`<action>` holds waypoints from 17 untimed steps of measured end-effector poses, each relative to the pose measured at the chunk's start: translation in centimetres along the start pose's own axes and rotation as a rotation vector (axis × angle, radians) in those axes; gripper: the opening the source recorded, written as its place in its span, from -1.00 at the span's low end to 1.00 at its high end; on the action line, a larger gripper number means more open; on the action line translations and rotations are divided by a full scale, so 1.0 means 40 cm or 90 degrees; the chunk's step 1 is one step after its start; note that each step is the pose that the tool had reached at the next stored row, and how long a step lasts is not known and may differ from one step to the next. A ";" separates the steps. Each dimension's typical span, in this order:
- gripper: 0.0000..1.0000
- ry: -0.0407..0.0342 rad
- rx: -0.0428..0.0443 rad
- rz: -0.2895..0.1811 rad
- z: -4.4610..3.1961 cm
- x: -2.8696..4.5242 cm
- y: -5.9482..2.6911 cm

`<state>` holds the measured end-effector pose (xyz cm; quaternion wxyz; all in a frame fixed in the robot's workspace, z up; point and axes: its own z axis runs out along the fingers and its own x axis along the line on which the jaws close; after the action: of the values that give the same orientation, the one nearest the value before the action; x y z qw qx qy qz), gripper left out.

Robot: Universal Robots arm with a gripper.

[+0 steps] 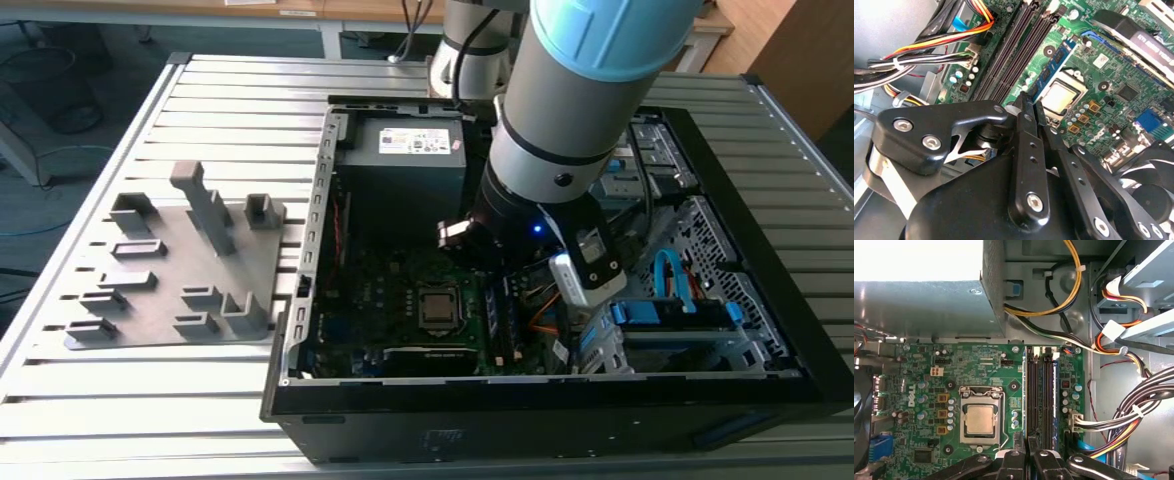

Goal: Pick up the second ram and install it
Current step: 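Insert the second ram into the second slot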

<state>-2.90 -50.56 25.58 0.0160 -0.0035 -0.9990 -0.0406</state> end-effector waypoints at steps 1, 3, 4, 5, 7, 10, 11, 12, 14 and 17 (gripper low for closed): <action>-0.73 0.0000 0.0000 0.000 0.000 0.000 0.000; -0.73 -0.0001 0.0005 0.000 0.000 0.000 0.000; -0.73 0.0000 0.0008 0.000 0.000 0.000 0.000; -0.73 0.0000 0.0009 0.000 0.001 0.000 0.000; -0.73 -0.0001 0.0009 0.000 0.004 0.000 0.000; -0.73 -0.0002 0.0009 0.002 0.013 0.000 -0.001; -0.73 -0.0002 0.0009 0.002 0.017 -0.001 -0.001; -0.73 -0.0002 0.0009 0.003 0.020 -0.001 -0.002; -0.73 -0.0003 0.0011 0.003 0.025 -0.001 -0.002; -0.73 -0.0006 0.0011 0.007 0.032 -0.001 -0.003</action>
<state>-2.89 -50.56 24.31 0.0158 -0.0086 -0.9991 -0.0397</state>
